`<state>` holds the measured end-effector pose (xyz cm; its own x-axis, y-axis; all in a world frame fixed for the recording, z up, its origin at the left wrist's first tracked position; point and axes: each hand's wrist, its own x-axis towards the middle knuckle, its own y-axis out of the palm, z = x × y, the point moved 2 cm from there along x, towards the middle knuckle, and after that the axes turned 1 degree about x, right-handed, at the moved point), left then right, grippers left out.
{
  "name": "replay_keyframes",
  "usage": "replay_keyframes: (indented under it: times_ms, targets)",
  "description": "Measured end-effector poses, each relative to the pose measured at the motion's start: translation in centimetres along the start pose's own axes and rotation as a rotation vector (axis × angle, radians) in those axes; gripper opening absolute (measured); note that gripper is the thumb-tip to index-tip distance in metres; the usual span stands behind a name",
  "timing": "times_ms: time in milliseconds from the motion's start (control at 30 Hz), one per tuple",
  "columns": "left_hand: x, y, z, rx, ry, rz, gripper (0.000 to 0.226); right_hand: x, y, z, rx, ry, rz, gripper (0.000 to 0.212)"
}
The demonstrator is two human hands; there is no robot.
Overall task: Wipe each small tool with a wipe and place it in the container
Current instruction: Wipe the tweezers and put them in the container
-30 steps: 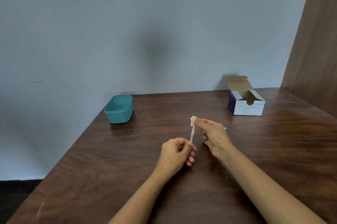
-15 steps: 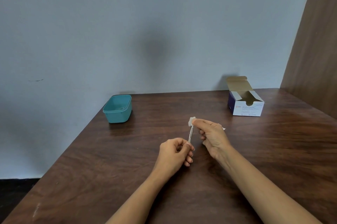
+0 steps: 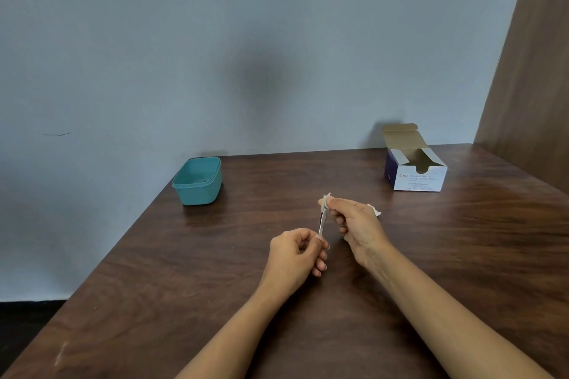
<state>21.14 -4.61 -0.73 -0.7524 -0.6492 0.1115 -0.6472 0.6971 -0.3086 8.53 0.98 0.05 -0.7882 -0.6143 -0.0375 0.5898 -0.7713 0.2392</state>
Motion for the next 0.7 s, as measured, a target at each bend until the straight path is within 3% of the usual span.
replay_keyframes:
  times_ms: [233, 333, 700]
  targets:
    - [0.0, -0.1, -0.1, -0.009, 0.003, -0.005, 0.025, -0.3, 0.3, 0.0, -0.003, 0.011, 0.050, 0.002]
    - [0.0, -0.1, -0.1, -0.009, 0.004, 0.000, 0.024, -0.5, 0.3, 0.1, 0.000, 0.020, 0.053, 0.012]
    - [0.1, -0.1, 0.0, -0.014, 0.016, -0.026, 0.025, -0.8, 0.3, 0.6, -0.054, -0.110, 0.017, 0.013]
